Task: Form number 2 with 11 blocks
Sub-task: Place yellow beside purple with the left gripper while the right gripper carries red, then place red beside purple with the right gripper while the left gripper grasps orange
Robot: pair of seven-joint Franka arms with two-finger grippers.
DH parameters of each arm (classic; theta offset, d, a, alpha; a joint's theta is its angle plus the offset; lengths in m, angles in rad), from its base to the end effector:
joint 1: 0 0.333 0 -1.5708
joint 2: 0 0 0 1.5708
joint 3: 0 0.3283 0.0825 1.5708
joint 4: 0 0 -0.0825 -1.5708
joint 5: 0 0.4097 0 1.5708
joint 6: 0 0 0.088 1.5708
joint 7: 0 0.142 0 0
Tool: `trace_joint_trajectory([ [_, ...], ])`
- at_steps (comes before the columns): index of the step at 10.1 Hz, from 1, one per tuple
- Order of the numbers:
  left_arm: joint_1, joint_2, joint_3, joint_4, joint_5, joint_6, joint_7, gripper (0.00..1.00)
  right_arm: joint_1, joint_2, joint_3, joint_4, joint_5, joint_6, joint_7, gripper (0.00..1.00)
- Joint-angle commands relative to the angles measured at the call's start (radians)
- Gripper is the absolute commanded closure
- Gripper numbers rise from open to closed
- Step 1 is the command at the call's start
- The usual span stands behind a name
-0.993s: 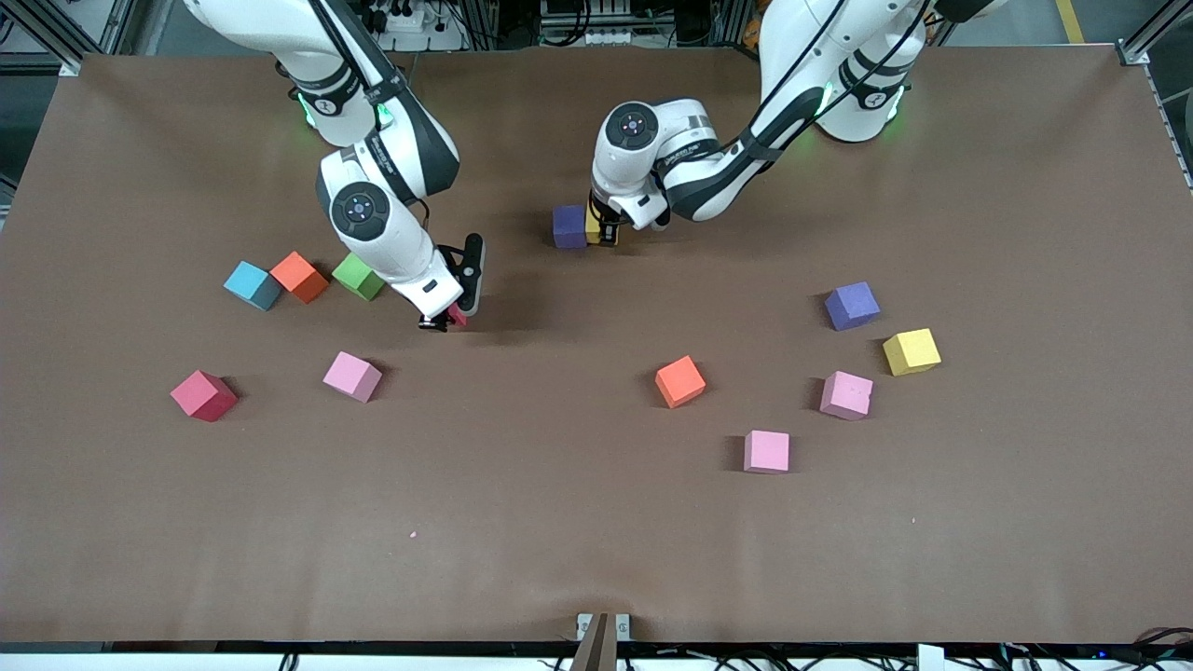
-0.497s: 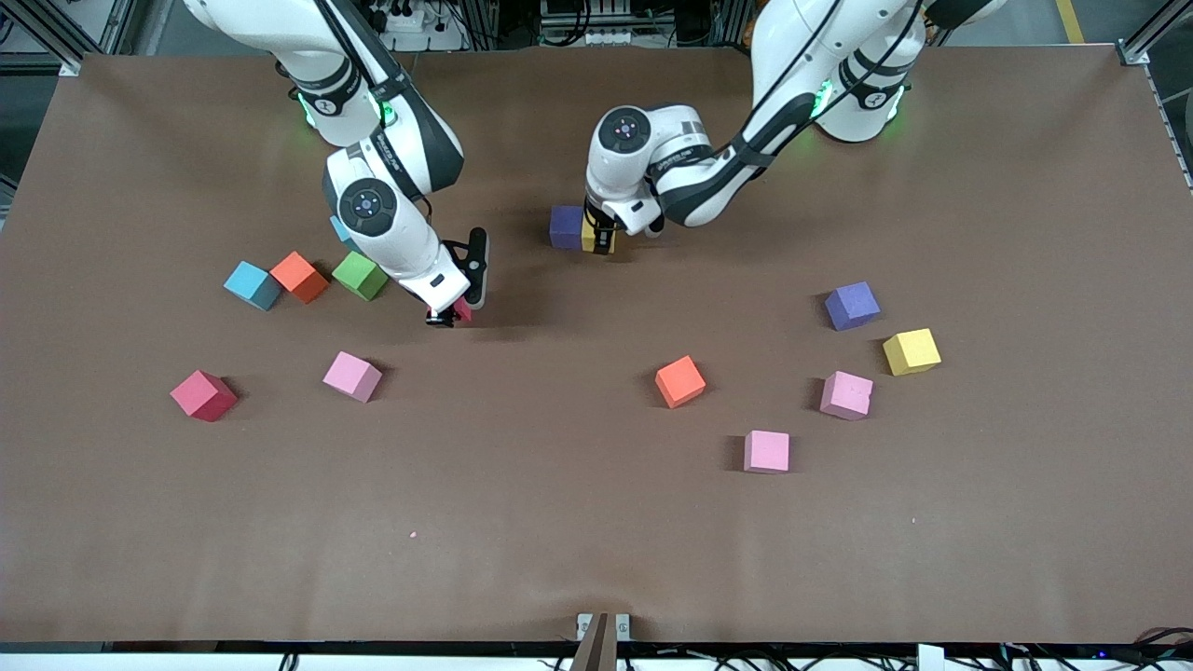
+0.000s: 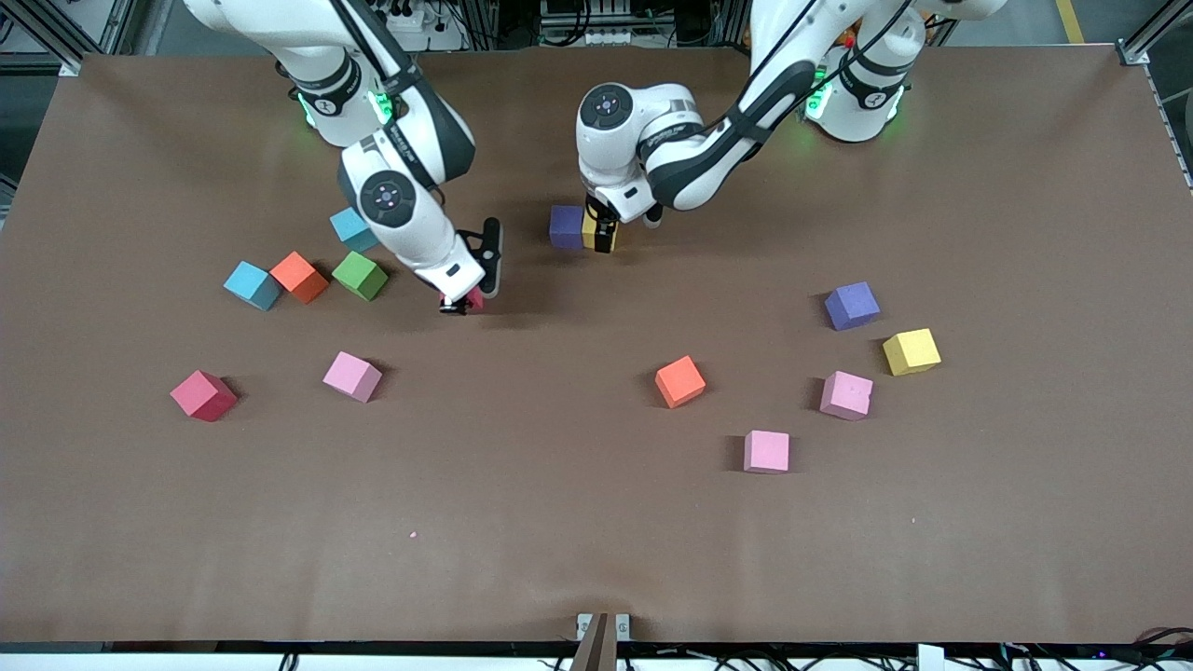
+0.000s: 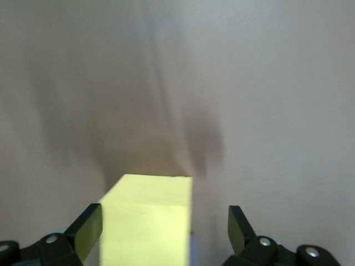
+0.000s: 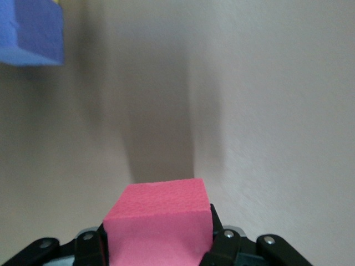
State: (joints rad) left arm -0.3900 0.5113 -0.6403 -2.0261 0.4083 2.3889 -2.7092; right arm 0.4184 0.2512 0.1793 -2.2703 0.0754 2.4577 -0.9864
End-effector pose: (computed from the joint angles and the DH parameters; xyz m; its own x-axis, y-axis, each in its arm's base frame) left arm 0.3265 -0.5238 0.1931 0.1380 0.9904 -0.0024 0.9900 -0.1381 -0.0273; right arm 0.4489 0.3110 0.2000 0.0527 0.9979 0.0384 0.9936 -0.0486 -0.1018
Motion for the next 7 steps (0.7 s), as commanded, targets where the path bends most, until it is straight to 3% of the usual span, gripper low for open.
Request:
trace_joint_trajectory([
  [1,0.089,-0.030,0.004,0.059,0.033,-0.056,0.068,0.00,-0.001,-0.033,0.071,-0.031,0.007,-0.008,0.081,0.73],
  [4,0.209,0.054,0.007,0.209,0.035,-0.066,0.450,0.00,0.003,-0.027,0.156,-0.066,0.007,0.007,0.199,0.73],
  [7,0.201,0.177,0.111,0.375,0.037,-0.066,0.836,0.00,0.048,-0.010,0.195,-0.107,0.006,0.082,0.261,0.73],
])
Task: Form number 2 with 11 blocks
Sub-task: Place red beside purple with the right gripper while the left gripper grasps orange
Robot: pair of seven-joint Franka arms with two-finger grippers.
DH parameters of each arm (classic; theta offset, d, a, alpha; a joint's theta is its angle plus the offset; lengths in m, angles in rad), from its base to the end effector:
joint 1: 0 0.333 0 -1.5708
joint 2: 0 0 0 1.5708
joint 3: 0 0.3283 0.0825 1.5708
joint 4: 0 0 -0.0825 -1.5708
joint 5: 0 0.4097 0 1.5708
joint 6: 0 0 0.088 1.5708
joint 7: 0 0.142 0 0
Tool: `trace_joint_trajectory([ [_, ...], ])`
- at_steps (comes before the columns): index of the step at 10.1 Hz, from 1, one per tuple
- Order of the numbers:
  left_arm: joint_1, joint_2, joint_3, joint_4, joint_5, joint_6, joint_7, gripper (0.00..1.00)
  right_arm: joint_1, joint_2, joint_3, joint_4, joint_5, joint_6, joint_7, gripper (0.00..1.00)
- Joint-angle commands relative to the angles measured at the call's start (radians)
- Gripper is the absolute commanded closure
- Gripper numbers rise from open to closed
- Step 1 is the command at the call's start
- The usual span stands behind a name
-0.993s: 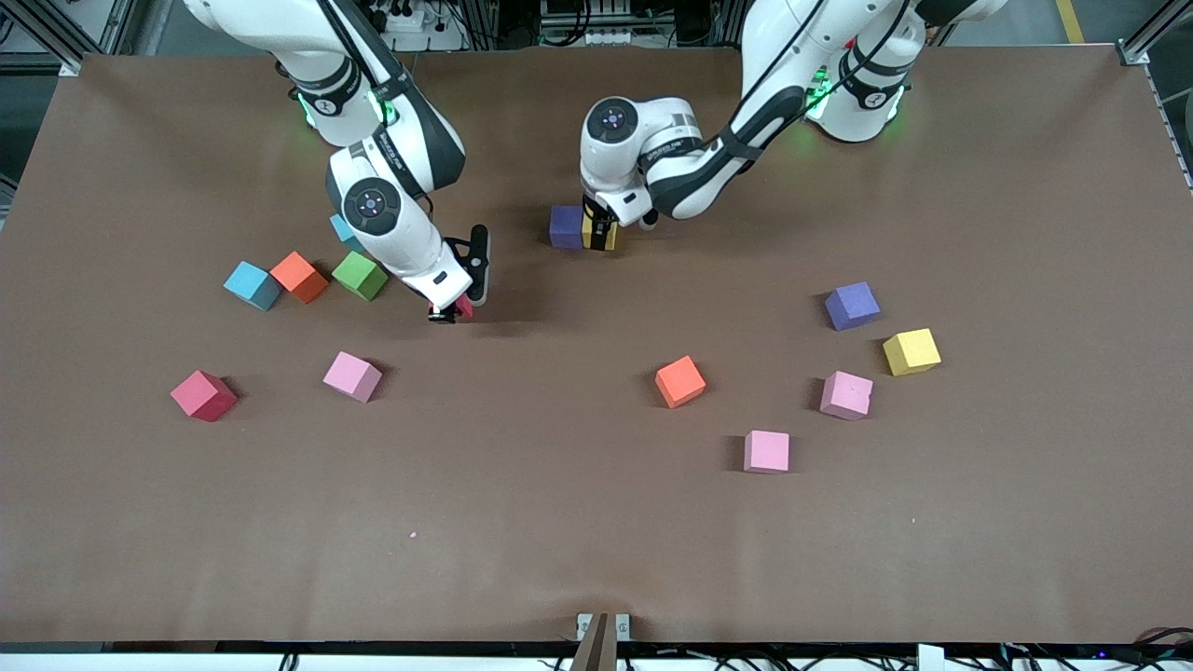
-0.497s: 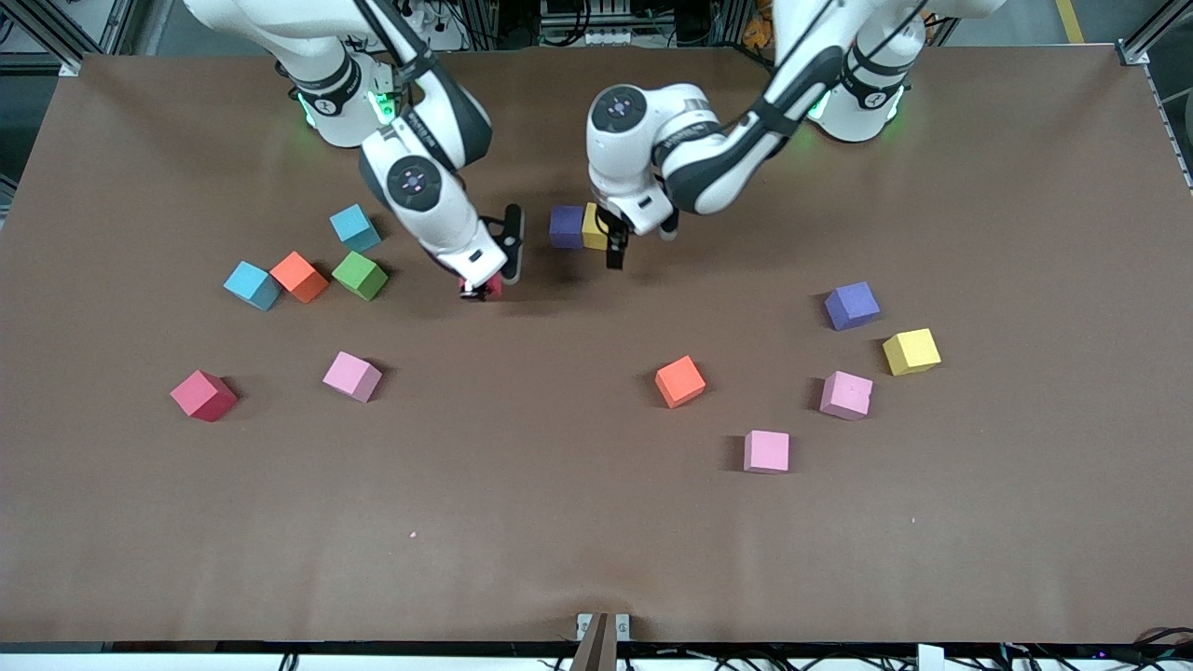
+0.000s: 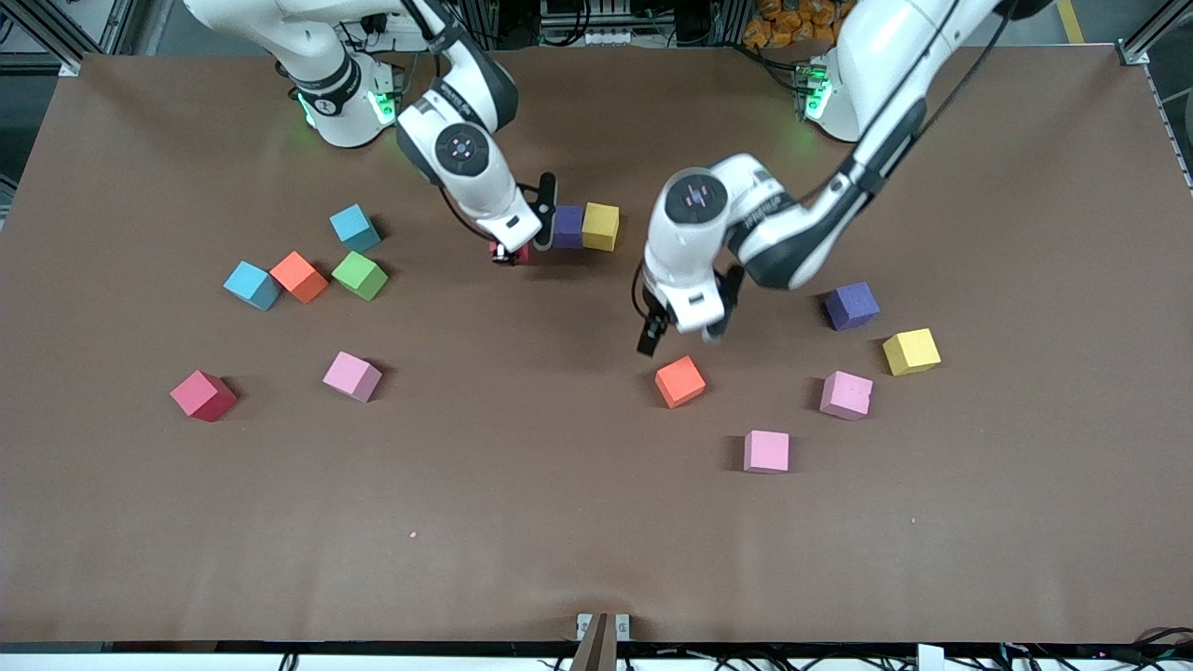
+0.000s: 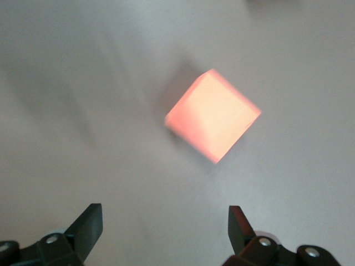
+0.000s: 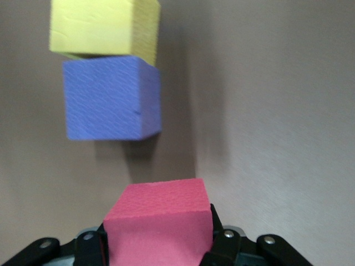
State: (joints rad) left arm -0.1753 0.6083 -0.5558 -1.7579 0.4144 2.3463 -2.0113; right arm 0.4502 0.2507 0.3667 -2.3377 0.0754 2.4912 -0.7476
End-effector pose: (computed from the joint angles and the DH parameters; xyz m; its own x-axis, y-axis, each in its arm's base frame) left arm 0.5477 -0.4331 0.2304 0.4591 0.8879 -0.0291 0.8858 -0.4551 0.0905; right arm 0.3516 0.3876 0.1845 0.0769 0.9968 0.0238 0.9854 -0.0723 -0.1541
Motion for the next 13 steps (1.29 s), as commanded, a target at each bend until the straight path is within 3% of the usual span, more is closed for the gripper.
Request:
trace_joint_trajectory([
  [1,-0.007,0.096,0.043,0.124,0.015,-0.024,0.304,0.00,0.016,0.008,0.008,-0.057,0.001,0.102,0.022,0.73],
  [5,-0.004,0.138,0.091,0.197,-0.018,-0.024,0.595,0.00,0.044,0.048,0.008,-0.063,0.000,0.182,0.022,0.73],
  [13,-0.024,0.206,0.093,0.224,-0.014,-0.067,0.683,0.00,0.054,0.067,0.009,-0.063,0.000,0.199,0.024,0.72],
])
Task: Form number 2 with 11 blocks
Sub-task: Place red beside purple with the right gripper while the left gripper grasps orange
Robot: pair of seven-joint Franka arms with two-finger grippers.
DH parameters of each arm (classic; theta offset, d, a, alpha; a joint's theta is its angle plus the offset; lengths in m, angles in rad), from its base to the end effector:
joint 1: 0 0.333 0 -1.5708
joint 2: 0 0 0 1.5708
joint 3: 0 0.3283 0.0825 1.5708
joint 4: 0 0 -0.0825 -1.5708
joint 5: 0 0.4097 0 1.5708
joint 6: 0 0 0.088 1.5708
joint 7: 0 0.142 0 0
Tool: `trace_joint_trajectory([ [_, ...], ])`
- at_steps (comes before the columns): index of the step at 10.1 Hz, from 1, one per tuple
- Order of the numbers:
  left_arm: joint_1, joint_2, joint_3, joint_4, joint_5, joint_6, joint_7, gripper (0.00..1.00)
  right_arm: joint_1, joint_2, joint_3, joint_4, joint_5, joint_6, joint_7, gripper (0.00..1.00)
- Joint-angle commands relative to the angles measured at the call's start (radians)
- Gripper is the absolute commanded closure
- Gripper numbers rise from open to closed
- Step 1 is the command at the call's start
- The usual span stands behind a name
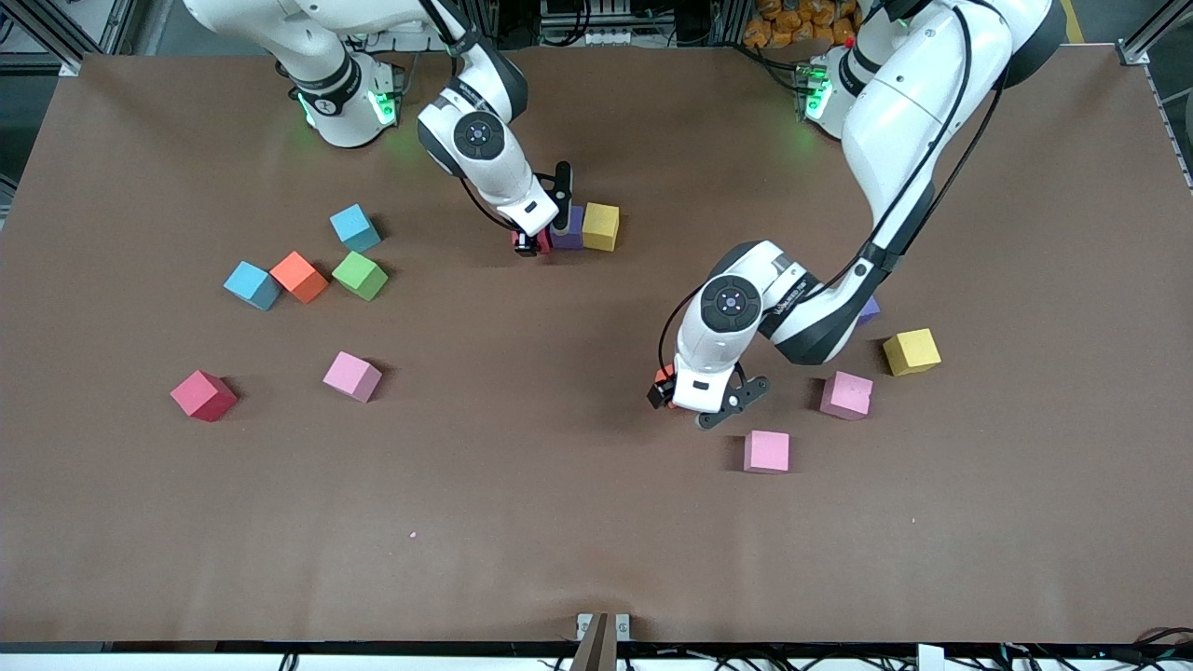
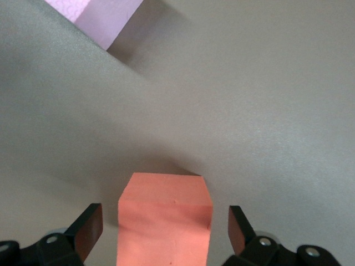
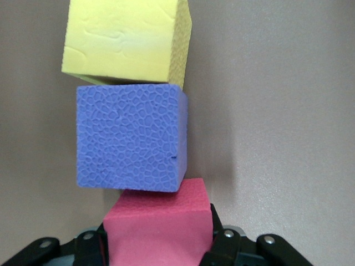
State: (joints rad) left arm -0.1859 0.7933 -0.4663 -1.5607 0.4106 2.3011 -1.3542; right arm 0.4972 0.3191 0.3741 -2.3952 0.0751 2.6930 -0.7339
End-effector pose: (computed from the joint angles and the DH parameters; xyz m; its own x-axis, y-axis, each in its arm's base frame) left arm 0.6178 -0.3974 0.1738 0.8469 0.5318 -0.0003 0.5311 -0.8458 0.0506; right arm 0.3233 0.4015 0.1480 0.0556 0.9943 0.0912 0.9923 -0.0450 -0.1152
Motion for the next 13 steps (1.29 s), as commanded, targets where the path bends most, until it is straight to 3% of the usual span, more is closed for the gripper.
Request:
trace_joint_trajectory([
  [1,-0.020,0.029,0.003,0.027,-0.007,-0.022,0.027,0.00,0.007,-0.002,0.002,-0.006,0.000,-0.004,0.025,0.72],
  [4,-0.032,0.046,0.003,0.027,-0.006,-0.022,0.027,0.00,0.011,-0.002,0.002,-0.006,0.000,-0.005,0.034,0.72],
  [5,-0.030,0.046,0.003,0.028,-0.010,-0.022,0.027,0.29,0.015,-0.005,0.002,-0.007,0.000,-0.005,0.034,0.72],
  [6,-0.029,0.043,0.003,0.028,-0.013,-0.023,0.026,0.71,0.015,-0.005,0.002,-0.007,0.000,-0.015,0.034,0.72],
  [7,-0.027,0.038,0.003,0.028,-0.015,-0.023,0.021,0.88,0.017,-0.006,0.002,-0.007,0.000,-0.015,0.043,0.71],
  [13,-0.021,-0.022,-0.006,0.034,-0.003,-0.108,0.059,0.89,0.030,-0.014,0.003,-0.007,0.000,-0.028,0.053,0.70],
])
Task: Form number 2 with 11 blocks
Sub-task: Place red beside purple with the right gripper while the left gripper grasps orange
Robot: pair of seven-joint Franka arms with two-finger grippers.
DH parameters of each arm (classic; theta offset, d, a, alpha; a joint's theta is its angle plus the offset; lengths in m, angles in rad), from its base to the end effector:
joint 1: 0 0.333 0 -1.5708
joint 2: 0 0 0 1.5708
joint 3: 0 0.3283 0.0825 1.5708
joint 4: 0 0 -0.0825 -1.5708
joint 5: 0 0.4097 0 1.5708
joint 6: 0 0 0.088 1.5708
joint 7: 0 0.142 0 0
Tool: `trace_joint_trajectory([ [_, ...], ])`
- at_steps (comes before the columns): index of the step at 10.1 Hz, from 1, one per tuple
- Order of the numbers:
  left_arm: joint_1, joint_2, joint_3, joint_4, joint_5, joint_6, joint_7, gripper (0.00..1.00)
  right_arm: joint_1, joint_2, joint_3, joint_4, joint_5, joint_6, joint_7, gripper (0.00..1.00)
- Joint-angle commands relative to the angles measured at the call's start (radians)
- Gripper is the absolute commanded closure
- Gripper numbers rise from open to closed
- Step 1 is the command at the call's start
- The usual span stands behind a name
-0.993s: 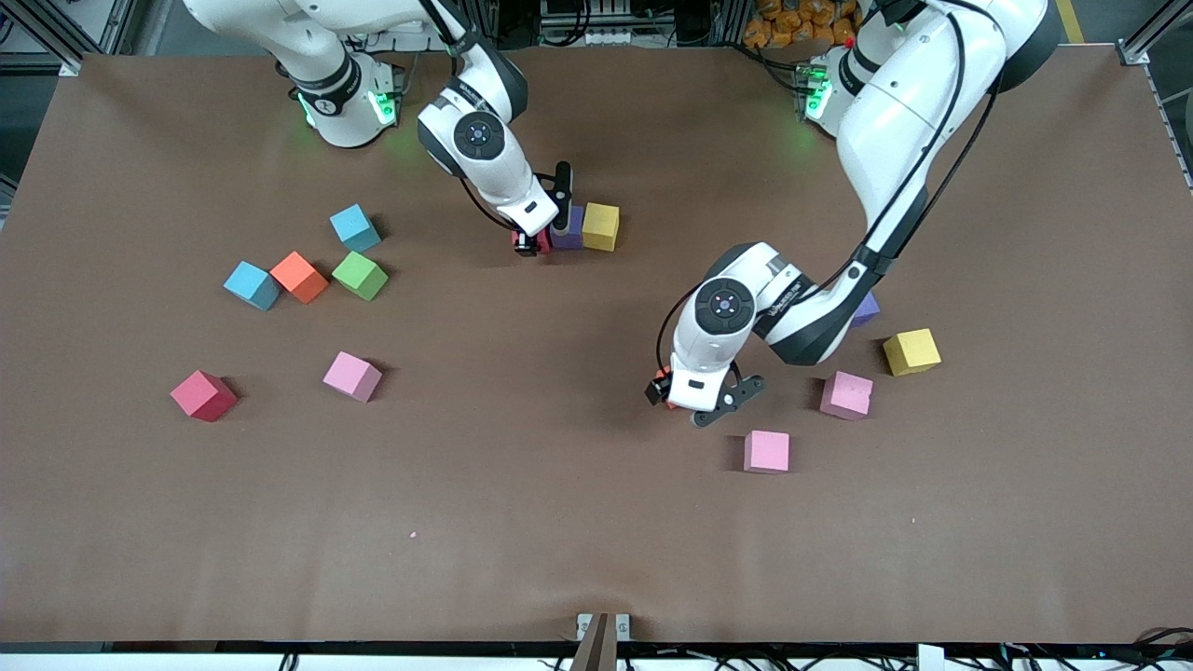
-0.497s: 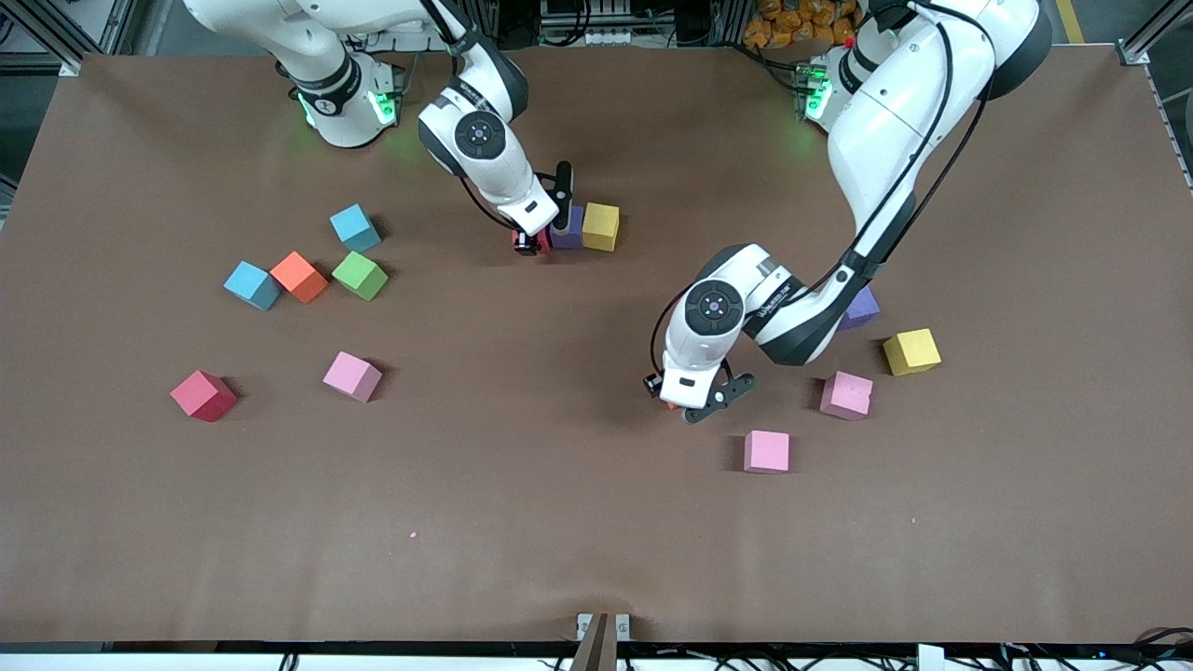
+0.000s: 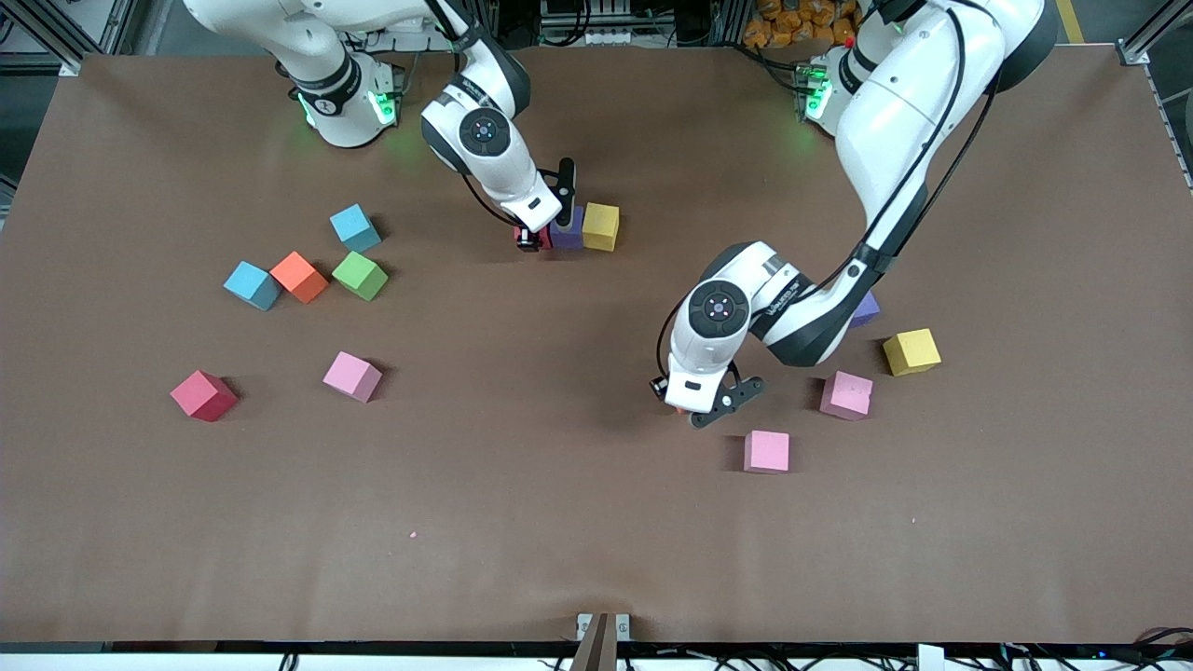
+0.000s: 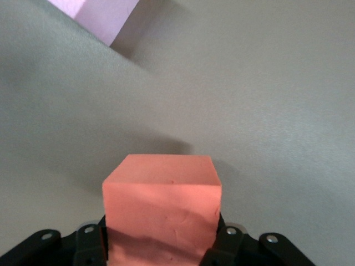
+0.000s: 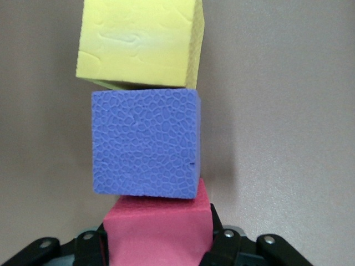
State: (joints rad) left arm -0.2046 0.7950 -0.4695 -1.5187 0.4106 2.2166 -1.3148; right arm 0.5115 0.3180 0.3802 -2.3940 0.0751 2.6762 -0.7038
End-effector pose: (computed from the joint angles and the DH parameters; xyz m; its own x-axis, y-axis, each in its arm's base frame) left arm 0.6163 -0.4043 0.1836 0.8711 0.4910 -0.0028 0.4911 -0.8711 0.0040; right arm 0.3137 0.4071 0.1479 0.0641 0.9949 0.0782 0.9903 -0.0537 -0.1280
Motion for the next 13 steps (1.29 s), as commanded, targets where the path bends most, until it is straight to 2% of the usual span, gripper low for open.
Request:
trace_joint_trajectory([
  [1,-0.003,-0.025,-0.004,-0.008,0.000,-0.023,0.022,0.89,0.016,-0.010,-0.003,-0.008,0.000,-0.009,0.023,0.65],
  [3,-0.009,-0.025,-0.020,-0.008,0.000,-0.028,0.029,0.89,0.016,-0.007,-0.004,-0.008,0.000,0.001,0.023,0.43],
  [5,-0.003,-0.026,-0.061,-0.008,0.000,-0.069,0.052,0.89,0.016,-0.008,-0.003,-0.007,0.000,-0.003,0.023,0.37],
  [6,-0.001,-0.026,-0.070,-0.009,0.000,-0.069,0.054,0.89,0.016,-0.010,-0.003,-0.007,0.000,-0.006,0.023,0.26],
  [7,0.001,-0.029,-0.070,-0.009,0.002,-0.071,0.057,0.89,0.016,-0.011,-0.003,-0.007,0.000,-0.010,0.023,0.00],
  [10,0.025,-0.042,-0.072,-0.015,-0.007,-0.110,0.115,0.89,0.016,-0.019,0.000,-0.004,0.006,-0.056,0.026,0.00],
  [13,0.050,-0.046,-0.097,-0.017,-0.010,-0.115,0.138,0.89,0.013,-0.072,0.003,-0.002,0.008,-0.111,0.026,0.00],
])
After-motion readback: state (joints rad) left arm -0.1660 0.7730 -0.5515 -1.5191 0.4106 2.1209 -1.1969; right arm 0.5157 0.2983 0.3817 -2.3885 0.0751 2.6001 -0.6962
